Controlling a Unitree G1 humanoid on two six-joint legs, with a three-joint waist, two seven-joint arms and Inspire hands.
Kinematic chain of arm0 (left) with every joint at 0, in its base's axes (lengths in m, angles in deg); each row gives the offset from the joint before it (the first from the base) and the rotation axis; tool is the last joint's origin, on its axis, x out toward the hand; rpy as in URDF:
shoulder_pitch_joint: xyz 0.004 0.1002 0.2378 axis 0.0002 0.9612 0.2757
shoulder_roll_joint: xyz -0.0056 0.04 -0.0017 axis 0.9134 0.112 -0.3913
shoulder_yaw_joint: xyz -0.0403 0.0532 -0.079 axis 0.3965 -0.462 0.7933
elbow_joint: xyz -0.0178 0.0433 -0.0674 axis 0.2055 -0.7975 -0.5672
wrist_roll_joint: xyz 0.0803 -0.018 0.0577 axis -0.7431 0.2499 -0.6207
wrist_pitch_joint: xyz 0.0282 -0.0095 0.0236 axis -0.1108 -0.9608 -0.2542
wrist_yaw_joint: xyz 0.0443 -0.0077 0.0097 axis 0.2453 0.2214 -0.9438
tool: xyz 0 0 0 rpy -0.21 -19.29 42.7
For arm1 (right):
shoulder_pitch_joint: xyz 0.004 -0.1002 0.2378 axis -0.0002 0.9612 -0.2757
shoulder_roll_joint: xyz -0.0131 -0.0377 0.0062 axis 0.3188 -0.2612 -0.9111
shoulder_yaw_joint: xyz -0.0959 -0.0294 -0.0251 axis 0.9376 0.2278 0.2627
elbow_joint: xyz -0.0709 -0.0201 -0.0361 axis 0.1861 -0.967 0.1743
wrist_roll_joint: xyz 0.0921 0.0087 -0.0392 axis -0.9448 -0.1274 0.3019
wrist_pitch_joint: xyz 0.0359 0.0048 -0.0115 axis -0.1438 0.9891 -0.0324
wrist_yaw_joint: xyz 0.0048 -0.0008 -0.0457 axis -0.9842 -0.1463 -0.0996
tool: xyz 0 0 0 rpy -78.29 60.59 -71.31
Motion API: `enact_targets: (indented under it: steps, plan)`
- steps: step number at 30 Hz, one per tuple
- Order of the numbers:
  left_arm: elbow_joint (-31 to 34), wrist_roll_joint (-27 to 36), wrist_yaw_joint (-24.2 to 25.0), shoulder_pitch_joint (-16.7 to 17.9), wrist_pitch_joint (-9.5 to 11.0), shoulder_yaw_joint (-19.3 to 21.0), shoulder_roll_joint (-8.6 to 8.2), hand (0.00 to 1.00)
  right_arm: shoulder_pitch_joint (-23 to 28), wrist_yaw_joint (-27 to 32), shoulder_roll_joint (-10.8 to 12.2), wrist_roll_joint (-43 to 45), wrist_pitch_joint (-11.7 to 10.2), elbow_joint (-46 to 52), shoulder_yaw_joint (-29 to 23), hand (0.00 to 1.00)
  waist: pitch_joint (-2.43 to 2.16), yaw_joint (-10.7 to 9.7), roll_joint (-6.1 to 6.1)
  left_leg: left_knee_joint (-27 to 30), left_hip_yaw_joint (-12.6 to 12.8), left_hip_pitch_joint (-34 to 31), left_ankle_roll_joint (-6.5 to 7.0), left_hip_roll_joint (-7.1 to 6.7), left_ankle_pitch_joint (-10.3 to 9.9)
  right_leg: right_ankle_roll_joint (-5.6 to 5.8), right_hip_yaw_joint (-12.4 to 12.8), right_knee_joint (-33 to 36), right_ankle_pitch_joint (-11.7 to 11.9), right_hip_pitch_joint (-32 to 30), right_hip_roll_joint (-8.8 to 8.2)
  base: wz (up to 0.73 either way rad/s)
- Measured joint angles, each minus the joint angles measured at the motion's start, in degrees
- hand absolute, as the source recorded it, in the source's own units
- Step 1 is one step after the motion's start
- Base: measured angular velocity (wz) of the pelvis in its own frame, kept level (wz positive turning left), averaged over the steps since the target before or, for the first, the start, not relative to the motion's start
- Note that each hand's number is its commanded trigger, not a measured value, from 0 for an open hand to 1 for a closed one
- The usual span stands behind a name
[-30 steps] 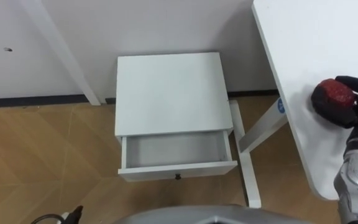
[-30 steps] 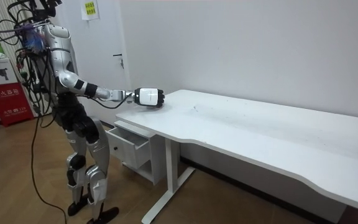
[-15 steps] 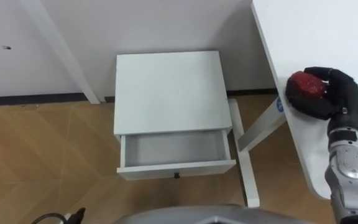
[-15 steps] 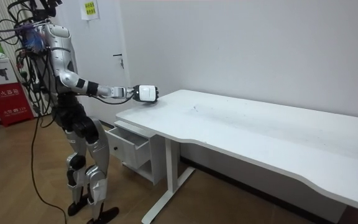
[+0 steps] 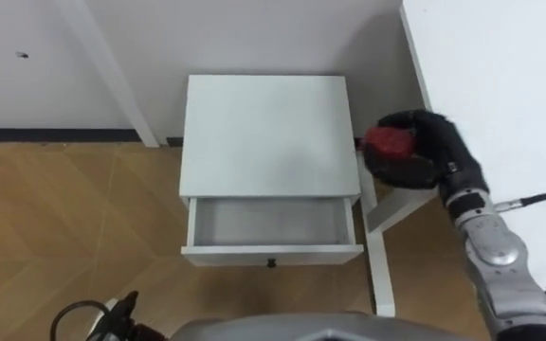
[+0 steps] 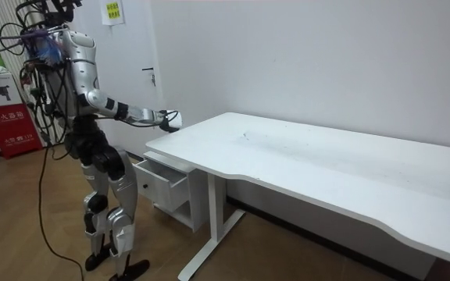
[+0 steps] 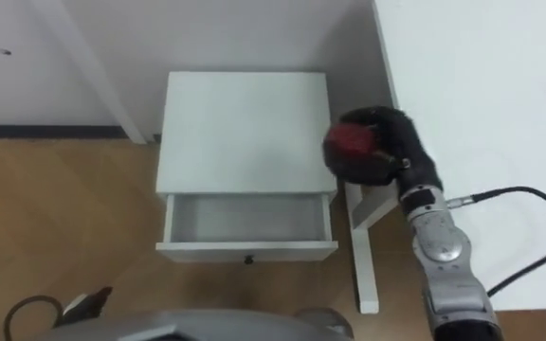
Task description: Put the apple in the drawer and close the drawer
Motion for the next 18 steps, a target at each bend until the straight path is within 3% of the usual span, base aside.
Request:
enact_targets:
  steps: [2, 6, 17, 18]
  plan:
    - [-0.01, 0.00, 0.40, -0.60, 0.00, 0.05, 0.02, 0.00, 0.00, -1.41, 0.00, 1.41, 0.07, 0.00, 0.55, 1.00, 0.24, 0.54, 0.44, 0.07, -0.24, -0.13, 0.01, -0.08, 0.01, 0.02, -0.32, -0.03, 0.01, -0.05, -0.10, 0.09]
    - [-0.07, -0.07, 0.96, -0.56, -0.01, 0.05, 0.04, 0.00, 0.03, -2.76, 0.00, 4.63, 0.10, 0.00, 1.06, 1.00, 0.08, 1.62, 0.72, 0.07, -1.00, -0.41, 0.00, -0.09, 0.02, 0.02, -1.02, -0.13, 0.01, 0.05, -0.08, 0.09]
    - [-0.14, -0.09, 2.58, -0.64, -0.06, 0.05, 0.04, 0.00, 0.06, -6.40, -0.01, 5.48, 0.52, 0.00, 1.18, 1.00, -0.04, 1.68, 0.51, 0.07, -1.53, -0.39, 0.00, -0.20, 0.02, 0.02, -2.31, -0.93, 0.01, 1.01, -0.17, 0.03]
    - [-0.14, -0.10, 2.85, -0.79, -0.06, 0.04, 0.03, 0.00, 0.07, -6.80, -0.01, 5.55, 0.83, 0.00, 1.19, 0.72, -0.03, 1.68, 0.49, 0.08, -1.53, -0.40, -0.01, -0.19, 0.02, 0.02, -2.35, -0.92, 0.01, 1.01, -0.17, 0.00]
